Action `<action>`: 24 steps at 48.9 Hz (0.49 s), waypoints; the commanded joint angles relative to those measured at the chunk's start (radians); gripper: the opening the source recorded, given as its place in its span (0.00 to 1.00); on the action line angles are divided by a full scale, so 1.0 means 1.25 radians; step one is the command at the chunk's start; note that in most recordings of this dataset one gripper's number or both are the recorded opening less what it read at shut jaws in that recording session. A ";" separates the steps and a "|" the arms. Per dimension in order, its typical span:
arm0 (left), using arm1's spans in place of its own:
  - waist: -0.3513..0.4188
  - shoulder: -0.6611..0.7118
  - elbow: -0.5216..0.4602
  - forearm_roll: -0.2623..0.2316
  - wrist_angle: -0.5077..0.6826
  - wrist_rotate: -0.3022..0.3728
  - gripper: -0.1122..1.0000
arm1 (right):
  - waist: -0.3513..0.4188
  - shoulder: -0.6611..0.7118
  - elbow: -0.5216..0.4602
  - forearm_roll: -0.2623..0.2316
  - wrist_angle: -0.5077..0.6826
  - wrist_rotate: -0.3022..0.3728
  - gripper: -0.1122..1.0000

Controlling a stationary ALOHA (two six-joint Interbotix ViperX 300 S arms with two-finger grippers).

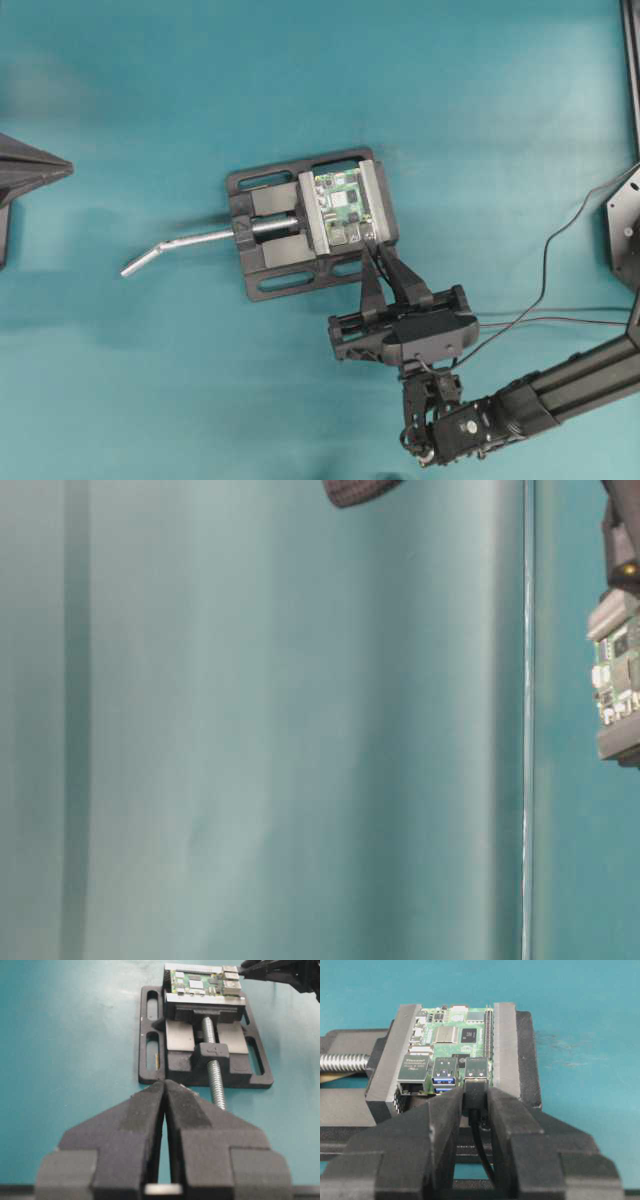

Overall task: Insert the USB into the fixed PCB.
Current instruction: 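Push the USB plug into the port with the right gripper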

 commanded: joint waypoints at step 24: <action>0.002 0.006 -0.011 0.002 -0.004 -0.005 0.10 | -0.038 -0.027 -0.002 -0.020 -0.010 0.001 0.29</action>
